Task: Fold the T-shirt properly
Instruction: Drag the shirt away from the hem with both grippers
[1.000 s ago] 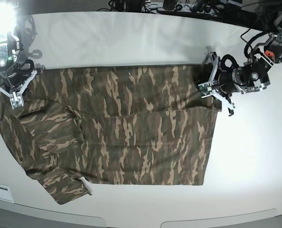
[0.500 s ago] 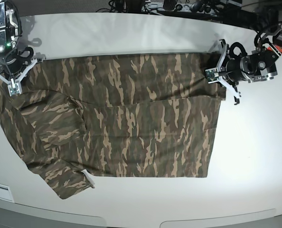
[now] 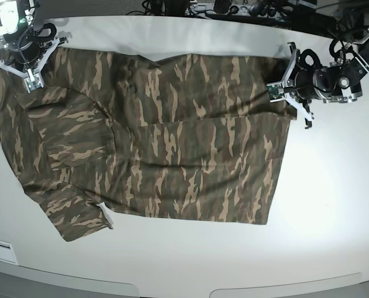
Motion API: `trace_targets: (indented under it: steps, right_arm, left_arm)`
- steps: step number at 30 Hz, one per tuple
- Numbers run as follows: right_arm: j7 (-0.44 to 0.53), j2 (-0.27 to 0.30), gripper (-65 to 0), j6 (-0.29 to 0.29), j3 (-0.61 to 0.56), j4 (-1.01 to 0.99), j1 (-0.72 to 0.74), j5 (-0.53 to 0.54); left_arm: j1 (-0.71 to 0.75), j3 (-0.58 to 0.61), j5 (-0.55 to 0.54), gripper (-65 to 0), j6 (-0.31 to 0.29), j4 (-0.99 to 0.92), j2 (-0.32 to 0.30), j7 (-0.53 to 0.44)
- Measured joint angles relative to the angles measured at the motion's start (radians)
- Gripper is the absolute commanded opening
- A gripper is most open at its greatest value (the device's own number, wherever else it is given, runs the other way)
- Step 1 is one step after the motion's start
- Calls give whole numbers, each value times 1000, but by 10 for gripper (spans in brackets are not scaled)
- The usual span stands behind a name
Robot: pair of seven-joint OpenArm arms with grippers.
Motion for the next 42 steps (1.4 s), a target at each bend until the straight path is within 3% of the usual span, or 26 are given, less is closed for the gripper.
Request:
trace_targets:
  steps: [13,17,23,28,32,33,39,42]
  right_arm:
    - [-33,-6,-650,-14,67,11,-76,1]
    - [-43,-6,-650,-14,71,11,-77,1]
    - [-46,-6,-650,2,72,11,-77,3]
    - [-52,-6,-650,8,73,11,-76,0]
    - [-52,-6,-650,8,73,11,-76,0]
    - [-52,-6,-650,8,73,11,-76,-1]
    - [-61,-3,-650,3,74,13,-79,0]
    - [-64,-3,-650,2,74,13,-79,5]
  left_arm:
    - [5,1,-69,-650,-10,123,-151,66]
    - [9,1,-166,-650,-10,148,-154,144]
    - [117,1,-163,-650,-5,178,-154,173]
    - [213,0,-69,-650,6,217,-154,198]
    - [238,1,54,-650,139,276,-158,209]
    - [235,-7,71,-650,149,296,-163,200]
    - [235,-73,66,-650,148,324,-169,151]
    - [214,-87,71,-650,144,286,-124,90]
